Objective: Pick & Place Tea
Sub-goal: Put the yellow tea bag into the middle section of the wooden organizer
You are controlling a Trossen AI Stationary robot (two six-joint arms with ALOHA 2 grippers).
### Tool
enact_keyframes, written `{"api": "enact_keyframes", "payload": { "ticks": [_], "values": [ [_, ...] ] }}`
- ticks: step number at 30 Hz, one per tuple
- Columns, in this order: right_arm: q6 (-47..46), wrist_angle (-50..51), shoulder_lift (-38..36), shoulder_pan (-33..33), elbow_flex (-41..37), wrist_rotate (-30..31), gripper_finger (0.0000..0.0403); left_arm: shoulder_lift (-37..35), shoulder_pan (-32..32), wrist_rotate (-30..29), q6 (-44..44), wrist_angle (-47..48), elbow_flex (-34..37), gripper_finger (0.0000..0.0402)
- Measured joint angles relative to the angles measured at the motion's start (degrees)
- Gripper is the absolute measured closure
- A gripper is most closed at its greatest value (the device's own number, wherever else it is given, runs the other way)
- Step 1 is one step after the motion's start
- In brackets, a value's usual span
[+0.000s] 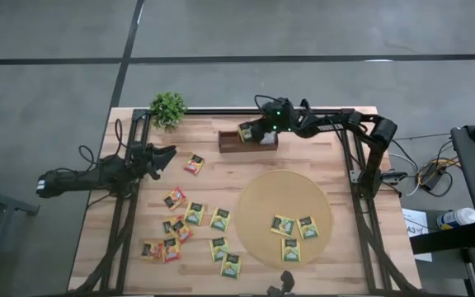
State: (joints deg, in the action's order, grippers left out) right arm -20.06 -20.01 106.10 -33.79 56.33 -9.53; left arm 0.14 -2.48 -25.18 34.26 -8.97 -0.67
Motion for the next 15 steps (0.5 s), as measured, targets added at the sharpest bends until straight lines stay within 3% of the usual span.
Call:
{"api": "enact_keyframes", "payload": {
  "ticks": [5,15],
  "values": [
    [-0.5,-5.1,0.0,0.2,-1.6,0.0,0.0395,0.0,0.0,0.0,0.0,0.0,0.0,0.0228],
    [0.1,-5.6,-0.1,0.5,-3.0,-1.0,0.0394,0.0,0.0,0.0,0.0,0.0,0.0,0.0228]
  ]
}}
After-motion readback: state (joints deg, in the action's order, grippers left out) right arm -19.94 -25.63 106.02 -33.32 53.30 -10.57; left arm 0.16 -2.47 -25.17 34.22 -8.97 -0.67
